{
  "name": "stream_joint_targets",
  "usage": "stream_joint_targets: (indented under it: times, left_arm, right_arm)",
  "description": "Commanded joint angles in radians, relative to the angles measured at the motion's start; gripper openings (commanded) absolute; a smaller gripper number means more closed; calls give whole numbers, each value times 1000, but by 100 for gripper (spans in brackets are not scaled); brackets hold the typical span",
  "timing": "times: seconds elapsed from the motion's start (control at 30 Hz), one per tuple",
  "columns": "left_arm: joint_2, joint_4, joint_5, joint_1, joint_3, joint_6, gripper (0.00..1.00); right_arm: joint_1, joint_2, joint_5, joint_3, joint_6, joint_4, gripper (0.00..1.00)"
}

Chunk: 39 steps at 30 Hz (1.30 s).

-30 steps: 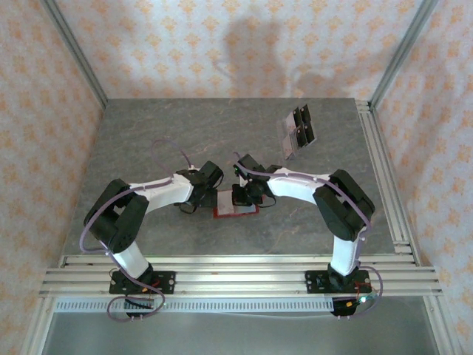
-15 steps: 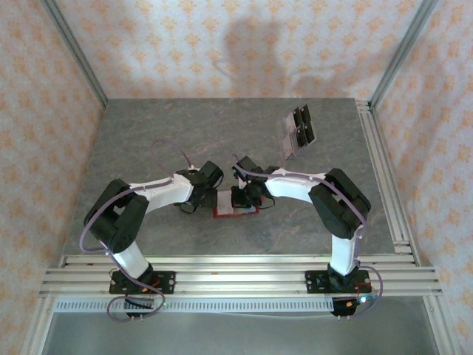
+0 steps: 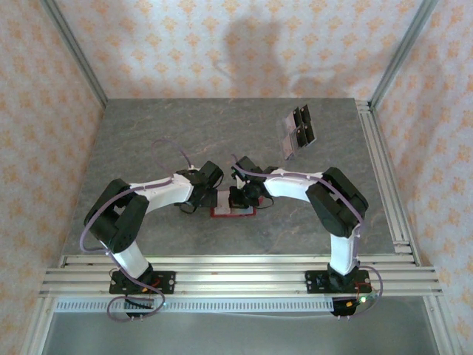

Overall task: Put the credit cards into the card holder
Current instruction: Insert the credit card into the card slot.

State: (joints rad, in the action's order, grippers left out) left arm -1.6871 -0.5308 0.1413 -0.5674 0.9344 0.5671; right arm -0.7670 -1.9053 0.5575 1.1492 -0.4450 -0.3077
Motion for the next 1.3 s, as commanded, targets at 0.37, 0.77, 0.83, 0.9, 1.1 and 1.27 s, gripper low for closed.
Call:
stream_joint_targets:
  times: [0.37,0.77,0.83,0.9,1.1,1.27]
  left_arm:
    - [89,-50,108,10,2,40,99]
    - [97,-34,67,12,-82,30,98]
    - [100,-12,35,11,-97,23,98]
    - [103,11,5,11,-110,17,98]
    - [114,87,-79,-4,-139,8,98]
    - [124,139,-115,-23,-166,16,98]
  right_arm:
    - [-12,-47,-2,-11,-18,16,0]
    - [-12,-53,-26,-11,-15,3,0]
    - [-12,-54,-25,-8,-14,1,0]
    - [-12,-56,-25,-8,-12,-1,0]
    - [-12,-58,-21,-3,-13,-2,0]
    - [-12,-56,2,10,-22,-2,0]
